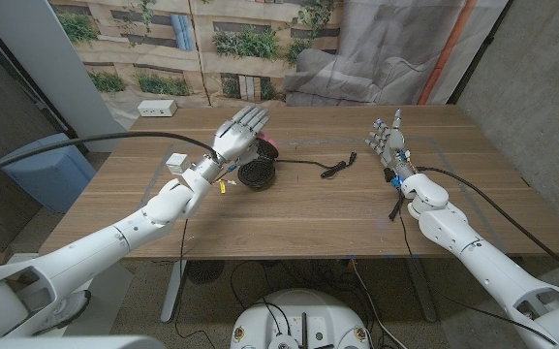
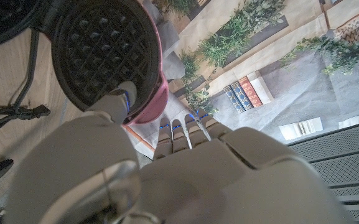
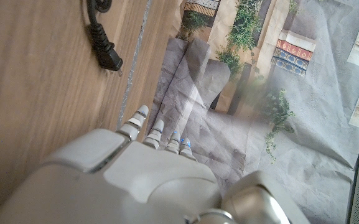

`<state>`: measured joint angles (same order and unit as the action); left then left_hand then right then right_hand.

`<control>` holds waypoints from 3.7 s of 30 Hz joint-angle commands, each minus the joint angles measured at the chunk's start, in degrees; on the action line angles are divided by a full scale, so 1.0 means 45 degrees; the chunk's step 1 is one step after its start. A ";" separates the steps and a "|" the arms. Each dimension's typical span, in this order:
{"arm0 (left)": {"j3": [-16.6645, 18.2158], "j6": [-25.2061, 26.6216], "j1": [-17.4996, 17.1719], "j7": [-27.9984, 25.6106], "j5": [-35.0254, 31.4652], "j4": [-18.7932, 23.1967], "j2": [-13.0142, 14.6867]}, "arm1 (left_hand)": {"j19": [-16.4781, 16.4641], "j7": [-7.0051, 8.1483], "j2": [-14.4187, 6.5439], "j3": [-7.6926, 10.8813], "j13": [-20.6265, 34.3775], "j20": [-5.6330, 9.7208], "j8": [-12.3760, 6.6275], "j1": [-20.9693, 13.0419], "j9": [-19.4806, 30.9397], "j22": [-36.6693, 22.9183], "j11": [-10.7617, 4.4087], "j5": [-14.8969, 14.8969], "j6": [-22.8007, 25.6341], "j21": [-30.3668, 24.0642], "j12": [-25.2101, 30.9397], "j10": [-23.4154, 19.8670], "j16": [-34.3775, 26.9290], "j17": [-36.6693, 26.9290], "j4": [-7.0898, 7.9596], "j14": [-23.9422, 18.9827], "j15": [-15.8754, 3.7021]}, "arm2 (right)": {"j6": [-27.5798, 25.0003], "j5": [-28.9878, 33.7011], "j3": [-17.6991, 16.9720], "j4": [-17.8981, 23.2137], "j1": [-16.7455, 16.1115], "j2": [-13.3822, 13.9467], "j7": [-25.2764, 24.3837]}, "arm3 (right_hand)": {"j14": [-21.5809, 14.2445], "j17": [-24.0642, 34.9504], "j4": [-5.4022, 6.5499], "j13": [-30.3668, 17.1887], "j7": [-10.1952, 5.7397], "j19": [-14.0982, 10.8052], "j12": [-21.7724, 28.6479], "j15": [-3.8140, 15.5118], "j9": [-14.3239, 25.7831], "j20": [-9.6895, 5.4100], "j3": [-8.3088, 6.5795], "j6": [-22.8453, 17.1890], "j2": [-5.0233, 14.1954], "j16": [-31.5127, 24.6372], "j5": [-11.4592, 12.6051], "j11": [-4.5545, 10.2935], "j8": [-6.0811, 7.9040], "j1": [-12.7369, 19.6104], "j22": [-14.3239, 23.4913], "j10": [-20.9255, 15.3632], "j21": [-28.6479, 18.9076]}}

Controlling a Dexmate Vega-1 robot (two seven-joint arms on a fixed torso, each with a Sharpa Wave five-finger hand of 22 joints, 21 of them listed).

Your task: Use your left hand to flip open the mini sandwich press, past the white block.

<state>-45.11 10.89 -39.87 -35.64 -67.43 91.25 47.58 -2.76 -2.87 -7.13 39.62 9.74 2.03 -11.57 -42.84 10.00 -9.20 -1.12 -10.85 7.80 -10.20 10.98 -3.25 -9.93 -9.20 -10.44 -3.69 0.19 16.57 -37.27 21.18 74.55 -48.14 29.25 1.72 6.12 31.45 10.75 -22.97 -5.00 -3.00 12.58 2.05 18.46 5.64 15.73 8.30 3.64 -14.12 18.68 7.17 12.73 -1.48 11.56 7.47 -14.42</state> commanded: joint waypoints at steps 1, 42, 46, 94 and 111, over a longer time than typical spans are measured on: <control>-0.0441 -0.0235 0.0605 -0.0059 0.0010 -0.0576 -0.0392 | -0.0144 0.0031 0.0066 -0.0057 0.0052 0.0540 0.0019 -0.0159 0.0030 -0.0022 -0.0011 0.0016 0.0071 -0.0031 -0.0078 -0.0030 0.0002 -0.0024 -0.0026 -0.0090 0.0048 | -0.0004 0.0001 -0.0001 0.0010 -0.0007 0.0003 -0.0007 | 0.0108 0.0046 0.0019 -0.0074 -0.0002 0.0019 0.0071 0.0243 0.0065 0.0073 0.0091 0.0064 0.1138 -0.0039 0.0091 -0.0013 0.0056 0.0043 0.0050 0.0107 -0.0055; -0.1638 -0.0944 0.2099 -0.0364 0.0300 -0.2284 -0.1370 | -0.0158 0.0063 0.0039 -0.0267 0.0053 0.0518 0.0082 -0.0315 0.0035 -0.0023 -0.0001 0.0003 0.0012 -0.0030 -0.0090 0.0038 0.0009 -0.0024 -0.0029 -0.0056 0.0050 | 0.0001 0.0003 0.0003 -0.0008 0.0004 -0.0005 -0.0003 | 0.0109 0.0046 0.0019 -0.0074 -0.0019 0.0020 0.0071 0.0244 0.0064 0.0070 0.0089 0.0077 0.1141 -0.0038 0.0093 -0.0012 0.0051 0.0043 0.0050 0.0107 -0.0055; -0.1768 -0.0960 0.2276 -0.0409 0.0364 -0.2554 -0.1549 | -0.0157 0.0076 0.0035 -0.0293 0.0053 0.0525 0.0089 -0.0337 0.0035 -0.0023 0.0008 0.0001 0.0002 -0.0030 -0.0089 0.0044 0.0011 -0.0024 -0.0030 -0.0043 0.0061 | 0.0001 0.0003 0.0002 -0.0006 0.0003 -0.0004 -0.0003 | 0.0112 0.0046 0.0019 -0.0074 -0.0014 0.0018 0.0069 0.0231 0.0065 0.0074 0.0089 0.0056 0.1140 -0.0037 0.0093 0.0014 0.0059 0.0044 0.0050 0.0112 -0.0056; 0.0711 -0.0171 -0.0509 0.1108 0.3067 0.1013 0.0140 | -0.0050 0.0079 0.0072 -0.0772 0.0052 0.0520 0.0130 -0.0217 0.0039 -0.0035 0.0047 0.0069 -0.0019 -0.0016 -0.0108 0.0191 0.0024 -0.0031 0.0128 0.0160 0.0101 | -0.0001 -0.0002 -0.0002 0.0000 -0.0001 0.0002 0.0000 | 0.0114 0.0047 0.0020 -0.0074 -0.0021 0.0022 0.0069 0.0266 0.0065 0.0076 0.0090 0.0074 0.1140 -0.0036 0.0093 -0.0007 0.0052 0.0042 0.0050 0.0111 -0.0054; 0.2245 -0.0347 -0.1705 0.1148 0.6162 0.1279 -0.0316 | 0.0012 0.0037 0.0103 -0.1396 0.0052 0.0532 0.0141 0.0572 0.0044 -0.0058 0.0033 0.0166 0.0077 -0.0035 -0.0094 0.0214 0.0003 -0.0055 0.0452 0.0239 0.0080 | -0.0003 0.0003 0.0001 0.0008 -0.0005 0.0001 -0.0008 | 0.0110 0.0047 0.0020 -0.0074 -0.0019 0.0019 0.0068 0.0244 0.0065 0.0072 0.0090 0.0068 0.1140 -0.0038 0.0092 -0.0017 0.0055 0.0042 0.0050 0.0114 -0.0055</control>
<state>-38.99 10.19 -44.16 -30.78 -48.15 95.88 47.01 -2.76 -2.66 -6.74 33.75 9.74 2.03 -11.13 -40.91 10.00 -9.19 -1.02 -10.14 7.58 -10.20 10.59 -2.73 -9.93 -9.20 -8.38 -2.85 0.60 16.57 -37.26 21.17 74.55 -48.14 29.26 1.71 6.12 31.45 10.74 -22.97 -5.00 -3.00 12.58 2.05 18.46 5.64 15.73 8.30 3.64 -14.12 18.68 7.17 12.72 -1.48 11.56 7.47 -14.42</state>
